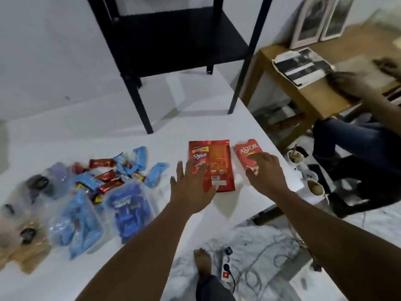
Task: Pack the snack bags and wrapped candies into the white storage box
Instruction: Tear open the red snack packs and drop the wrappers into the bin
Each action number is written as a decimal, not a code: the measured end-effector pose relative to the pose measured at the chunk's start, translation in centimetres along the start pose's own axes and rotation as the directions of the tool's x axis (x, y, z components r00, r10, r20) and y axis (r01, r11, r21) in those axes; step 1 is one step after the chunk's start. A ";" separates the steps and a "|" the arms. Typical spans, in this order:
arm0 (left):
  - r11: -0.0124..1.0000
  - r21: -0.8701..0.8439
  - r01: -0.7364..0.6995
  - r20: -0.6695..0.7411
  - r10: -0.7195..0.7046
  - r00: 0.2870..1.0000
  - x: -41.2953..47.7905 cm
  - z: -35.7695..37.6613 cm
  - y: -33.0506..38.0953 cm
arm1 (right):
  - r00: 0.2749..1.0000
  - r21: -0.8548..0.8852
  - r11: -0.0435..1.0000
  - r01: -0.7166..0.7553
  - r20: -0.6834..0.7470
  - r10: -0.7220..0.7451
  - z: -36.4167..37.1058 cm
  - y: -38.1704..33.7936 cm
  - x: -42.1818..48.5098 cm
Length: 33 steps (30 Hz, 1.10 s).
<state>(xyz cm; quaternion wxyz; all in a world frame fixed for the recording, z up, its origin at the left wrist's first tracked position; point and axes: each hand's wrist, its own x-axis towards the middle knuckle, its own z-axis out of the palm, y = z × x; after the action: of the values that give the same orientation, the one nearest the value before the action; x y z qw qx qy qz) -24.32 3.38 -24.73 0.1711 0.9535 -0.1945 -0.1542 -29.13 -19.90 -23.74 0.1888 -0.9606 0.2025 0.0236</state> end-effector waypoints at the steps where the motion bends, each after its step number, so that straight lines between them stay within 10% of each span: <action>1: 0.999 0.031 0.010 0.016 -0.011 1.000 1.5 0.8 0.8 | 1.000 -0.022 1.000 -0.008 0.009 0.008 0.2 1.4 0.9; 17: 0.975 0.216 0.047 0.168 -0.085 0.982 9.0 8.5 4.5 | 0.994 0.026 0.999 0.040 0.103 -0.042 4.7 7.0 4.9; 33: 0.990 0.089 0.107 -0.056 -0.103 0.993 4.2 7.4 0.7 | 0.995 0.043 0.999 0.028 0.096 -0.032 4.8 4.3 3.9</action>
<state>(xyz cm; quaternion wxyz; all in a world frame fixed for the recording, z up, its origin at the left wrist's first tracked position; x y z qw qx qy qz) -23.55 -0.98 -32.05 0.1235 0.9729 -0.1465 -0.1294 -27.09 -23.24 -30.15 0.2184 -0.9572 0.1790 0.0629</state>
